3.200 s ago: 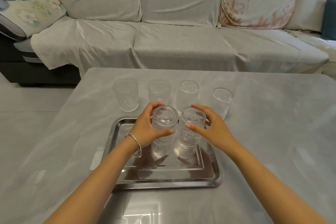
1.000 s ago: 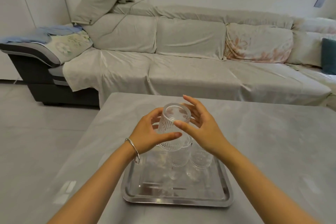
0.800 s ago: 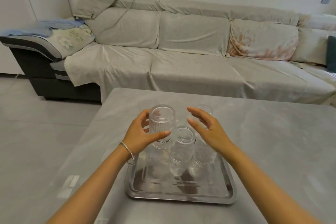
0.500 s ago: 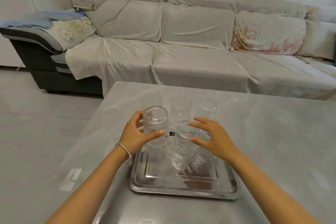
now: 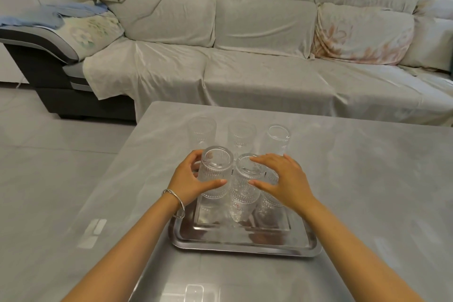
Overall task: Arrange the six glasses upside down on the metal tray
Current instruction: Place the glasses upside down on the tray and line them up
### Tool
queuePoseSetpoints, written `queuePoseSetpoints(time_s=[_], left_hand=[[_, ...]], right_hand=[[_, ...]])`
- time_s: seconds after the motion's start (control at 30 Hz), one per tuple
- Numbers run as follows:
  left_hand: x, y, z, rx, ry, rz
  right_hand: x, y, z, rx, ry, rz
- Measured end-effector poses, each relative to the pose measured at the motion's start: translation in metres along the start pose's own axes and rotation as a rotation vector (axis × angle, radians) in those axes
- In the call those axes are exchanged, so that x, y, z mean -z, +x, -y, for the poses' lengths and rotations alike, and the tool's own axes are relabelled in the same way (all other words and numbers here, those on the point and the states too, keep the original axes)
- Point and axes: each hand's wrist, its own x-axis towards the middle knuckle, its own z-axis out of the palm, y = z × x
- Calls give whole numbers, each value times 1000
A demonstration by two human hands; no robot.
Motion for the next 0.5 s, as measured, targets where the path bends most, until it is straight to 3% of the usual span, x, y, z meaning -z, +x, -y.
queuePoseSetpoints(time_s=[0.5], left_hand=[[-3,2,15,48,25,39]], right_hand=[[0,1,0,0,-2,6]])
